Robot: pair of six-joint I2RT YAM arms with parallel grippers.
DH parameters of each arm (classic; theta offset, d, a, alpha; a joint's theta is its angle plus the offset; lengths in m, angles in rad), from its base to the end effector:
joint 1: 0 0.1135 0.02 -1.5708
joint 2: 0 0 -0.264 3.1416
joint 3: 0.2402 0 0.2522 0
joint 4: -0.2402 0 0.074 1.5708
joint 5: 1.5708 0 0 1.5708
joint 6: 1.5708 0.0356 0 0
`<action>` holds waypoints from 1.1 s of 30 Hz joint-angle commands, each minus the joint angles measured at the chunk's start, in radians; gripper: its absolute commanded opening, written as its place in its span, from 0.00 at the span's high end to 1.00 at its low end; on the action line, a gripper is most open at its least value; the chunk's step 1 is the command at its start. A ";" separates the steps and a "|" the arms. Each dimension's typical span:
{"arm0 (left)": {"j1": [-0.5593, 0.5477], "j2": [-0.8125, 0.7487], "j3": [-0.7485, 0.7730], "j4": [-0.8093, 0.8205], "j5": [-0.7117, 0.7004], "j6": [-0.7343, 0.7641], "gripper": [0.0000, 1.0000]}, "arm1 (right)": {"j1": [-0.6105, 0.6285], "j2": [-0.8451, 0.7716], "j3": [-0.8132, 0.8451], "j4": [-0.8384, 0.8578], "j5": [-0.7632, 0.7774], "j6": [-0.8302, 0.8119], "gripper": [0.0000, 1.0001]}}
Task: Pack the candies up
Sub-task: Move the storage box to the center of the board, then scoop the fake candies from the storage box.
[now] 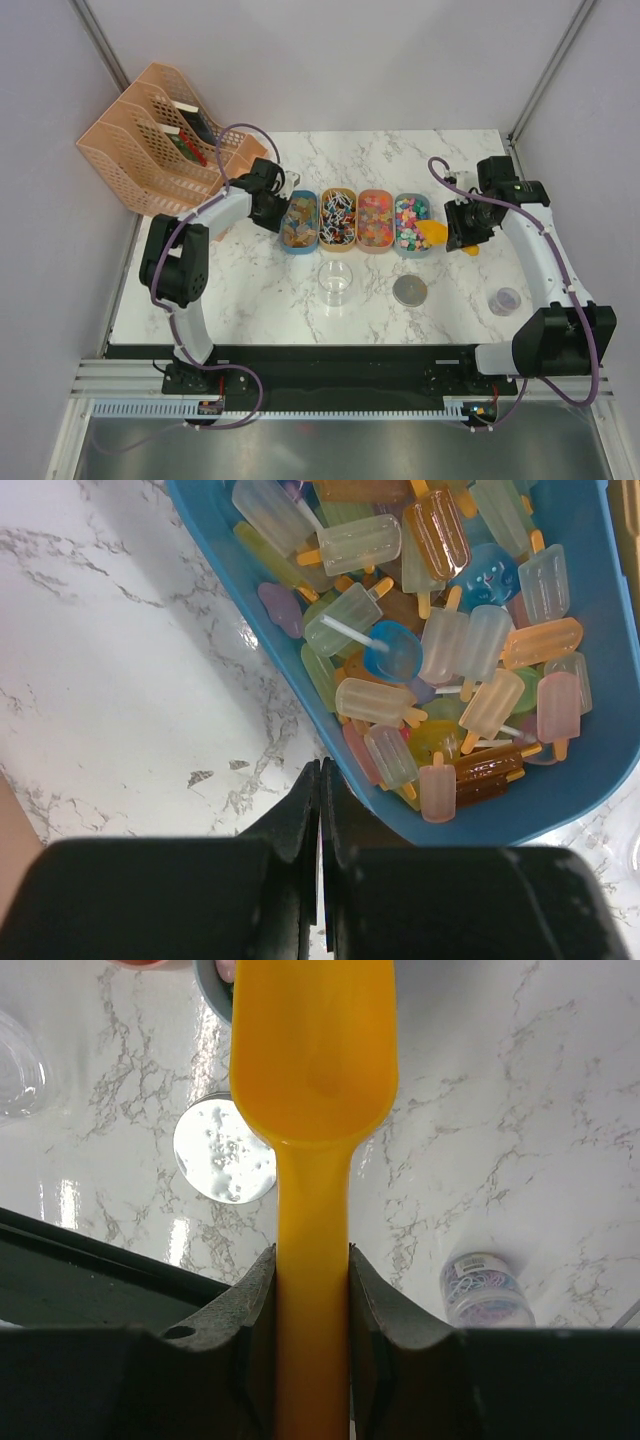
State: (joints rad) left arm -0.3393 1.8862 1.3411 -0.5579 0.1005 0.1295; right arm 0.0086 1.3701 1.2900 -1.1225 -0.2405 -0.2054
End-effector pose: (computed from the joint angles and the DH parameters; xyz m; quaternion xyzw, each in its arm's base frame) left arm 0.3683 -0.1338 0.1911 0.2370 0.9423 -0.0728 0.2251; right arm 0.2553 0.0107 0.3111 -0.1261 0.9681 0.0995 0.1924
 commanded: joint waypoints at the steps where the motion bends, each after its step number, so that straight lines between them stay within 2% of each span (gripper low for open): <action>1: -0.030 0.005 0.020 0.067 0.010 0.054 0.98 | -0.004 0.010 -0.006 -0.003 0.058 -0.003 1.00; 8: -0.102 0.024 0.036 0.067 0.057 0.120 0.98 | -0.004 0.041 0.023 -0.006 0.113 -0.065 1.00; 13: -0.164 0.002 0.030 0.067 0.079 0.125 0.98 | -0.035 0.061 0.042 -0.016 0.139 -0.066 1.00; 22: -0.233 -0.002 0.070 0.067 0.091 0.119 0.98 | -0.053 0.103 0.046 -0.028 0.276 -0.094 1.00; 24: -0.236 0.002 0.076 0.064 0.074 0.114 0.91 | -0.053 0.124 0.063 -0.036 0.299 -0.107 1.00; 25: -0.236 0.002 0.075 0.062 0.067 0.111 0.79 | -0.053 0.133 0.071 -0.042 0.308 -0.111 1.00; 28: -0.236 -0.007 0.061 0.061 0.021 0.110 0.64 | -0.052 0.170 0.095 -0.057 0.328 -0.126 1.00; 33: -0.234 -0.033 0.026 0.065 0.002 0.101 0.62 | -0.052 0.228 0.143 -0.077 0.343 -0.140 1.00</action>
State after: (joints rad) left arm -0.5678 1.9034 1.3731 -0.5381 0.1135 0.2245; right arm -0.0395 1.5734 1.3781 -1.1564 0.0589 -0.3229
